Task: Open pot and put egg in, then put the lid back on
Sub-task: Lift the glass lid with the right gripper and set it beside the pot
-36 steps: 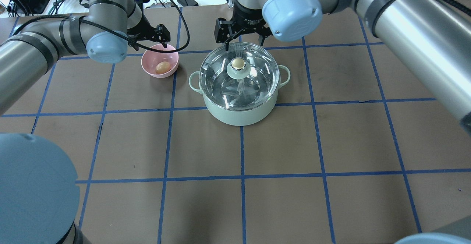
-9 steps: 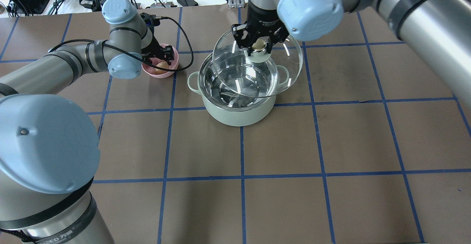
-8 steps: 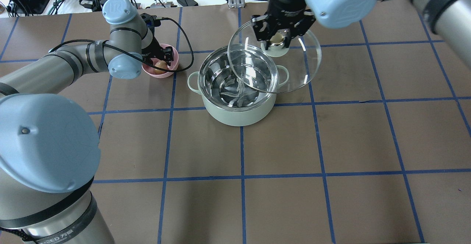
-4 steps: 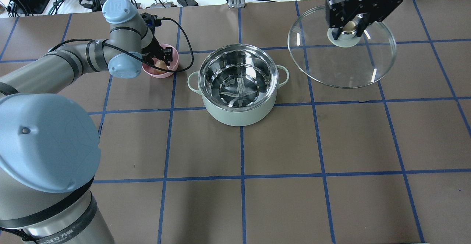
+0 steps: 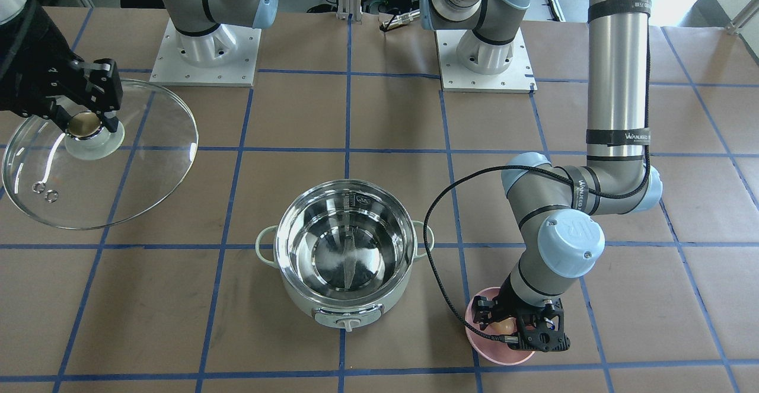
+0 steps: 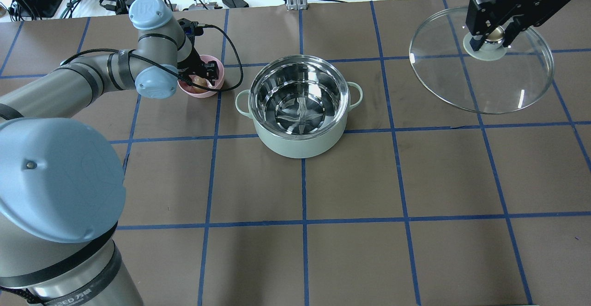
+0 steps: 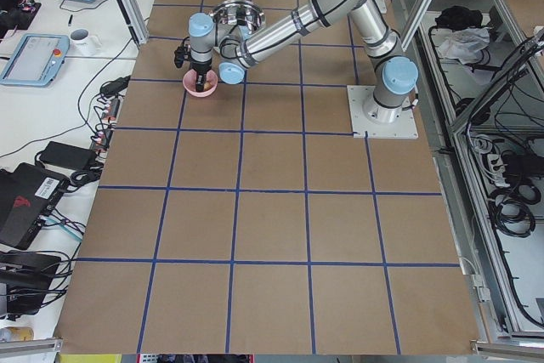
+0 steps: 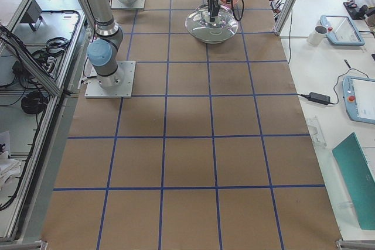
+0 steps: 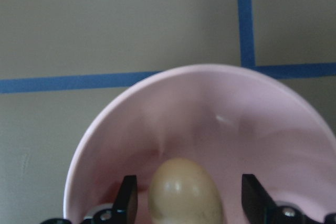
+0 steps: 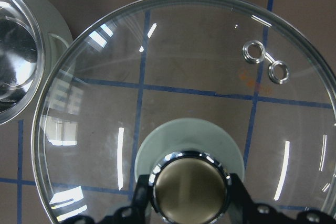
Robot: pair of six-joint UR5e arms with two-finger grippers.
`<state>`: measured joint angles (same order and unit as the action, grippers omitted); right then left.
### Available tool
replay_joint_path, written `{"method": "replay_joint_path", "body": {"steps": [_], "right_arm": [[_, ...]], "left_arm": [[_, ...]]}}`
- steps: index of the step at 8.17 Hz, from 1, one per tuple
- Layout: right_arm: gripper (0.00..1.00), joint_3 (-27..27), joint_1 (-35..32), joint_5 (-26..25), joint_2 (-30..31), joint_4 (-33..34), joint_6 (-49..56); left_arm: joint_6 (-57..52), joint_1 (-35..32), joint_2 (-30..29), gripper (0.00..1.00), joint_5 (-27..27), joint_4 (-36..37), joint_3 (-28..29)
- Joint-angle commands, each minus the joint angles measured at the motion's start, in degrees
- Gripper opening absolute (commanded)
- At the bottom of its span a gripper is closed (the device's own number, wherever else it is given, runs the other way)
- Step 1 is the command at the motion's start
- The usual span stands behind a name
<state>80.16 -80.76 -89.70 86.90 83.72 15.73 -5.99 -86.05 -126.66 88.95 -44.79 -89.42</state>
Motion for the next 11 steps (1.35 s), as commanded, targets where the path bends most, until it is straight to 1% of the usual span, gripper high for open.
{"method": "replay_joint_path", "body": {"steps": [1, 2, 4, 5, 6, 8, 9, 11], "right_arm": [[0.00, 0.26, 1.93, -0.04, 0.29, -1.45, 2.20], [0.00, 0.26, 1.93, -0.38, 0.29, -1.54, 2.20], [0.00, 0.26, 2.01, -1.35, 0.90, -1.81, 2.38], [0.00, 0.26, 2.01, -1.27, 0.99, -2.51, 2.38], [0.00, 0.26, 2.01, -1.01, 0.99, -2.60, 2.38], [0.00, 0.26, 2.01, -0.39, 0.99, -2.60, 2.38], [0.00, 0.26, 2.01, -0.47, 0.99, -2.60, 2.38], [0.00, 0.26, 2.01, -0.39, 0.90, -2.51, 2.38]], "left_arm": [[0.01, 0.00, 0.09, 0.71, 0.09, -2.13, 0.03], [-0.07, 0.00, 0.09, 0.66, 0.09, -2.14, 0.12], [-0.25, 0.00, 0.09, 0.47, 0.09, -2.14, 0.29], [-0.25, 0.00, 0.18, 0.35, 0.09, -2.14, 0.47], [-0.25, 0.00, 0.35, 0.30, 0.09, -2.14, 0.47], [-0.25, 0.00, 0.71, 0.17, 0.09, -2.14, 0.56], [-0.16, 0.00, 1.75, 0.16, 0.00, -2.40, 0.56], [0.97, 0.00, 7.88, 0.16, -0.09, -8.17, 0.56]]}}
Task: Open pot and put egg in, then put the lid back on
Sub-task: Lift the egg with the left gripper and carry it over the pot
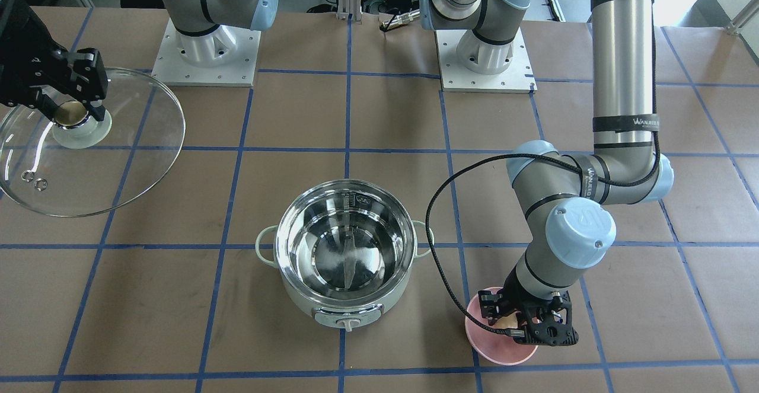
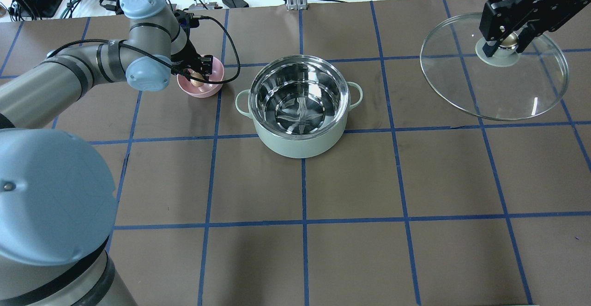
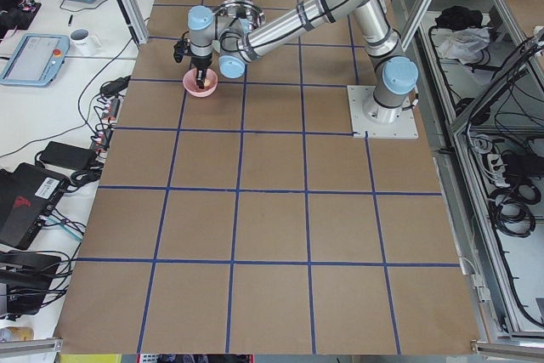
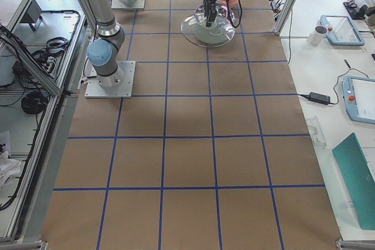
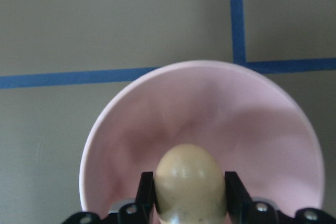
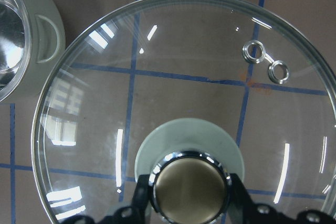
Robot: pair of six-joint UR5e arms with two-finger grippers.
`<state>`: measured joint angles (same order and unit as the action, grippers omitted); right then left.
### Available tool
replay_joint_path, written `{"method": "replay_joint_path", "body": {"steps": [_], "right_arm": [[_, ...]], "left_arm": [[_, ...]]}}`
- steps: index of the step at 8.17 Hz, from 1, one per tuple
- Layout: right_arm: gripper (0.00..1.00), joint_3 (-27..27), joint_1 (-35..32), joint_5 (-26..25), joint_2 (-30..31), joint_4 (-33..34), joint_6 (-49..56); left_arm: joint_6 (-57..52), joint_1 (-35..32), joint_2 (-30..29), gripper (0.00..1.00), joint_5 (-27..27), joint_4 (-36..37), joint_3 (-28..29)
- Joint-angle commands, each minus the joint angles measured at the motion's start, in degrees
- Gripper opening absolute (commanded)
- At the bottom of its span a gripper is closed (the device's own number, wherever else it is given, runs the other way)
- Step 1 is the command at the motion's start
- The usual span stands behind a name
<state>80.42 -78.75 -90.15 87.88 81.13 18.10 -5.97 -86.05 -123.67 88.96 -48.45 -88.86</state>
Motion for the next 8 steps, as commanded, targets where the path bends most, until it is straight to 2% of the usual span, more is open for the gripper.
{"method": "replay_joint_path", "body": {"steps": [1, 2, 3, 4, 8], "right_arm": [[0.00, 0.00, 0.00, 0.07, 0.01, 0.08, 0.00], [0.00, 0.00, 0.00, 0.07, -0.08, 0.08, 0.00], [0.00, 0.00, 0.00, 0.07, -0.08, 0.08, 0.00], [0.00, 0.00, 0.00, 0.07, -0.16, 0.08, 0.09], [0.00, 0.00, 0.00, 0.07, -0.17, 0.08, 0.00]], "left_arm": [[1.05, -0.26, 8.41, 0.16, -0.11, -8.11, 0.00], [2.44, -0.87, 11.41, 0.16, -0.37, -10.33, -0.09], [6.02, -2.71, 13.53, 0.16, -2.98, -10.78, 0.00], [9.54, -5.33, 14.24, 0.16, -2.83, -10.79, 0.00], [21.76, -19.22, 12.76, 0.16, -2.39, -10.00, 0.61]]}}
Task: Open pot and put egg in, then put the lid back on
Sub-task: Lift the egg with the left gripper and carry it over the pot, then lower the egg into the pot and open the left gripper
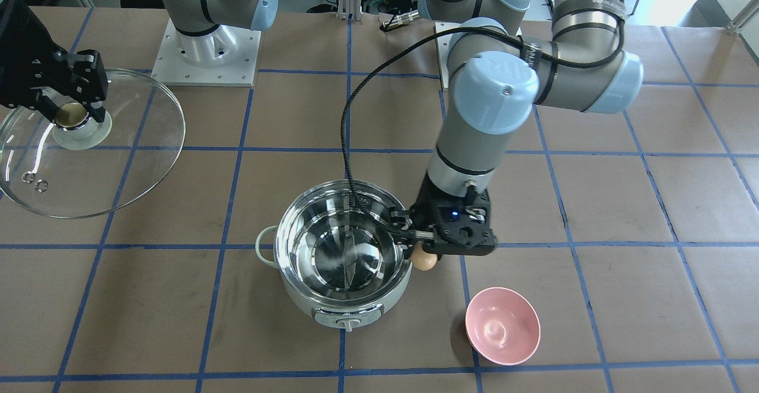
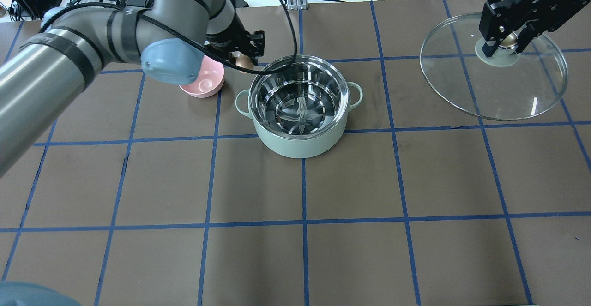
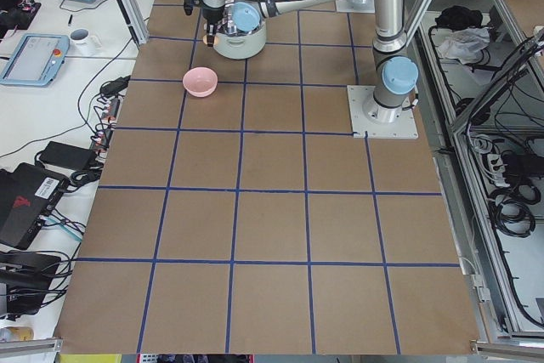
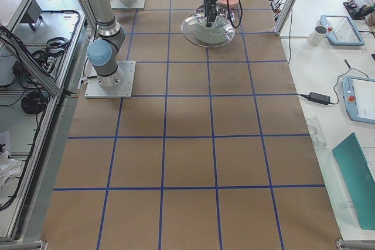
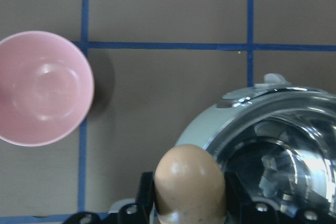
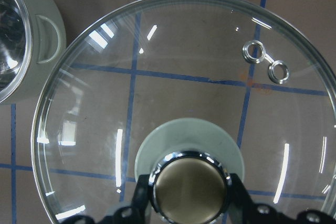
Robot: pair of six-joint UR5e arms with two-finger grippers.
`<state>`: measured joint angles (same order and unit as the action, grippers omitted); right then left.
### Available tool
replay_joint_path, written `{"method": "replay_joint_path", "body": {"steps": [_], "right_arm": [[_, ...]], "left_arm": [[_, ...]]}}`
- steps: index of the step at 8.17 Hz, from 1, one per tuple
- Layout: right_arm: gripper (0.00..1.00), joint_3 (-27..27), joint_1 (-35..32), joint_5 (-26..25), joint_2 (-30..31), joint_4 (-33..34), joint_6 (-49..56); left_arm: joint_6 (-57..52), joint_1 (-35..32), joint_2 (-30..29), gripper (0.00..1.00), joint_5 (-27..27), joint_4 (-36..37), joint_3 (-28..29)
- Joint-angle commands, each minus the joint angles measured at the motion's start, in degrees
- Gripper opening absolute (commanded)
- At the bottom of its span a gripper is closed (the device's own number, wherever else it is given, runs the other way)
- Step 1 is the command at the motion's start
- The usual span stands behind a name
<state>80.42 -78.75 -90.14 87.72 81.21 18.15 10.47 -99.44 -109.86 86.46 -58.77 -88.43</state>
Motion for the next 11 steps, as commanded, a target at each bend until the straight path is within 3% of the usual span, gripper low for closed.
{"method": "replay_joint_path", "body": {"steps": [1, 4, 7, 8, 9, 10, 11], "right_arm": [[0.00, 0.00, 0.00, -0.04, 0.00, 0.00, 0.04], [0.00, 0.00, 0.09, 0.05, -0.09, 0.00, 0.04], [0.00, 0.17, 0.09, -0.04, 0.00, 0.00, 0.04], [0.00, 0.26, 0.09, -0.04, 0.00, 0.00, 0.04], [0.00, 0.26, 0.09, -0.04, 0.00, 0.00, 0.04], [0.00, 0.26, 0.09, -0.04, 0.00, 0.00, 0.04], [0.00, 0.26, 0.09, -0.13, 0.00, -0.09, -0.04]], "left_arm": [[5.78, -7.95, -2.53, 0.16, 0.28, 1.89, 0.27], [5.97, -11.74, -8.60, 0.20, 1.69, 4.55, -0.43], [5.79, -12.01, -8.97, 0.28, 1.78, 3.84, -1.57], [6.14, -12.01, -8.88, 0.44, 1.78, 3.93, -1.83], [6.23, -12.01, -8.36, 0.75, 1.78, 4.19, -1.84], [5.88, -12.01, -8.00, 0.90, 1.78, 4.28, -1.84], [6.05, -12.01, -7.04, 0.95, 1.87, 3.93, -1.31]]}}
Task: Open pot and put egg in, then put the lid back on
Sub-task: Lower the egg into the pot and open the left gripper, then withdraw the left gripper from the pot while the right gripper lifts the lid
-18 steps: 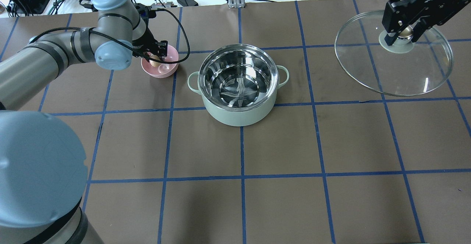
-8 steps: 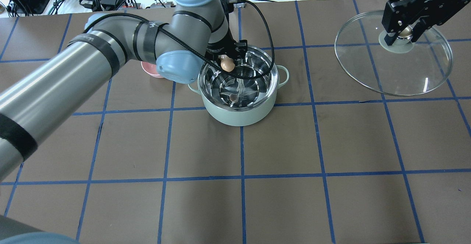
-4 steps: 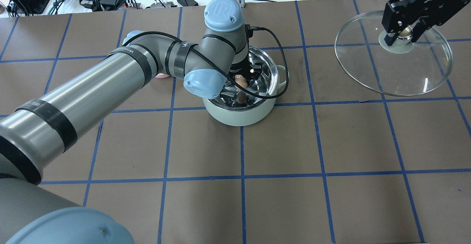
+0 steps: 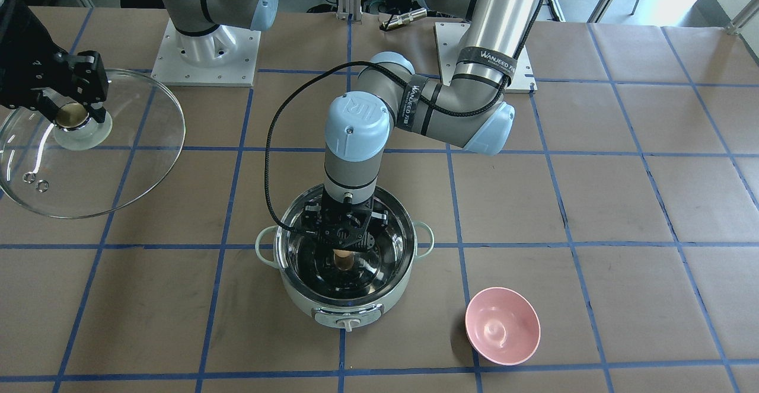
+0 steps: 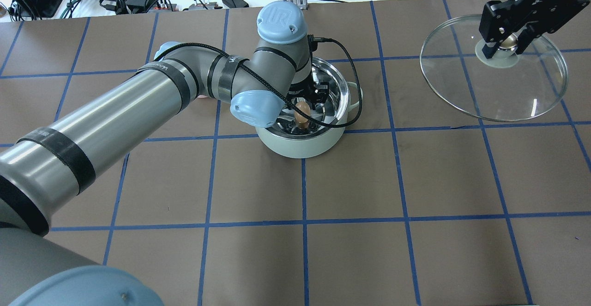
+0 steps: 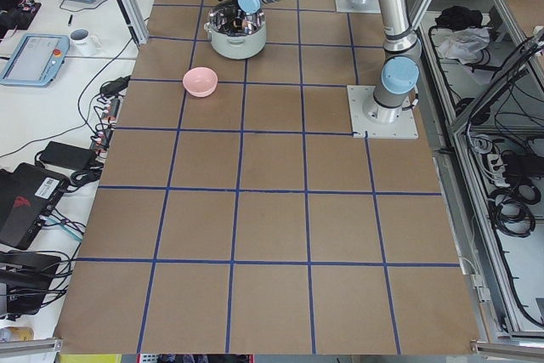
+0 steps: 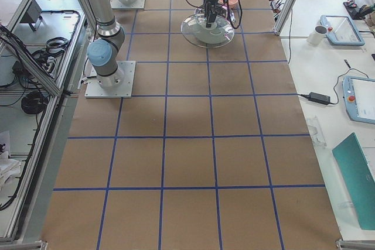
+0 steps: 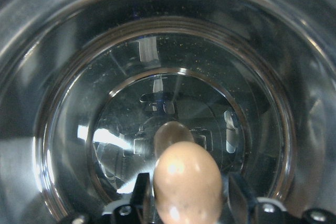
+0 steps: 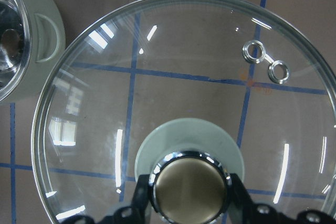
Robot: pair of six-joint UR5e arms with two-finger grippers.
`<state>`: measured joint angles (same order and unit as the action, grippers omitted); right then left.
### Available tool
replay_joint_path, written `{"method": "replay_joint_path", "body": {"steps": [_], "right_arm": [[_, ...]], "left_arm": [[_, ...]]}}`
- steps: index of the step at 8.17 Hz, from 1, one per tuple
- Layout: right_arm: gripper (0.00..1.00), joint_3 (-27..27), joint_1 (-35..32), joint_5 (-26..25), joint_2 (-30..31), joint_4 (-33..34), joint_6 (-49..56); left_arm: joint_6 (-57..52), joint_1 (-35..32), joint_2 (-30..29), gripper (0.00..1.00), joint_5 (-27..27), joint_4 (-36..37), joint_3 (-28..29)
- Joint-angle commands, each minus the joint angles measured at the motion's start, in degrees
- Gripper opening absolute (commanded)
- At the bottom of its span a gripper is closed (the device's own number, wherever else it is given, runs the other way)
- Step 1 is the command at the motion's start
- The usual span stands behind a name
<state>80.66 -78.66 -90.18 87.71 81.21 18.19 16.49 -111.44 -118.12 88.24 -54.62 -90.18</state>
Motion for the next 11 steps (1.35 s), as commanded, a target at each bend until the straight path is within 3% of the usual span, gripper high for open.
{"method": "replay_joint_path", "body": {"steps": [1, 3, 7, 8, 11], "right_arm": [[0.00, 0.02, 0.00, -0.08, 0.09, 0.00, -0.09], [0.00, 0.02, 0.00, 0.09, 0.18, 0.18, -0.70], [0.00, -0.07, -0.96, 0.53, 0.18, 0.09, -1.05], [0.00, 0.02, -2.79, 2.53, -0.34, 0.44, -1.40], [0.00, -0.33, -15.42, 1.85, -5.85, 8.23, -6.74]], "left_arm": [[0.12, 0.00, 3.06, 0.96, 0.09, -1.97, 0.53], [-0.14, 0.87, 8.67, 1.00, 0.09, -8.71, 1.14], [-3.37, 11.05, 28.60, 1.00, 0.96, -38.39, 1.67], [-7.57, 13.25, 31.17, 1.00, 3.06, -39.68, 1.94], [-9.19, 16.43, 33.39, 1.00, 5.62, -43.89, 2.03]]}}
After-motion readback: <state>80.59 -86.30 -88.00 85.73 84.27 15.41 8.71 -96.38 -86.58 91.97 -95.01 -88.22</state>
